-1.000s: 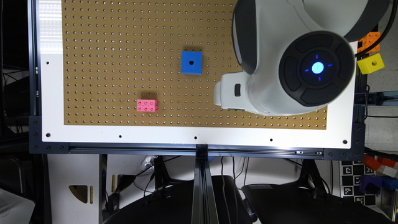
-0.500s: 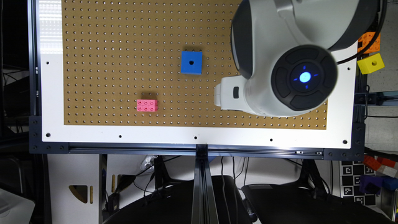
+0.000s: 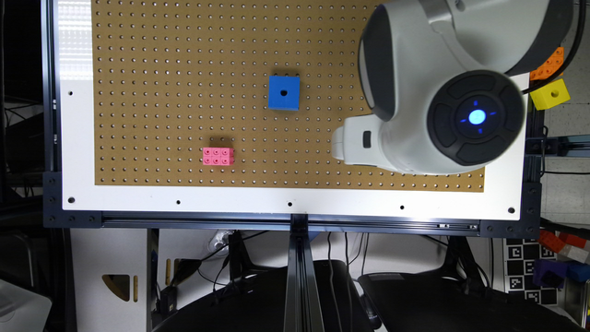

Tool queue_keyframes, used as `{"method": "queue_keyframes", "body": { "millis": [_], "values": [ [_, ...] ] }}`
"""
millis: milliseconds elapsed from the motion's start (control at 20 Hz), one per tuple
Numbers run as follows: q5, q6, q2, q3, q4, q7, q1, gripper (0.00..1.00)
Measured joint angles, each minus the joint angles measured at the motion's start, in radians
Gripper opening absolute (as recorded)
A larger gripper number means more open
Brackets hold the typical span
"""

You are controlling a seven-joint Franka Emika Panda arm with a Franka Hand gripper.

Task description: Pick up green block.

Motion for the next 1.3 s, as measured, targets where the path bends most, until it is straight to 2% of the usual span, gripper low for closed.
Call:
{"method": "queue_keyframes", "body": {
  "millis": [150, 350, 450, 650, 1100, 1300],
  "values": [
    [-0.0052, 0.037, 0.053, -0.001, 0.015, 0.0, 0.0, 1.0],
    [-0.0083, 0.038, 0.088, -0.001, 0.05, 0.0, 0.0, 1.0],
    [-0.0094, 0.043, 0.102, -0.001, 0.051, 0.0, 0.0, 1.0],
    [-0.0161, 0.078, 0.154, -0.002, 0.061, 0.0, 0.0, 1.0],
    [-0.0169, 0.079, 0.162, -0.003, 0.067, 0.0, 0.0, 1.0],
    [-0.0189, 0.091, 0.189, -0.004, 0.068, 0.0, 0.0, 1.0]
  ]
}}
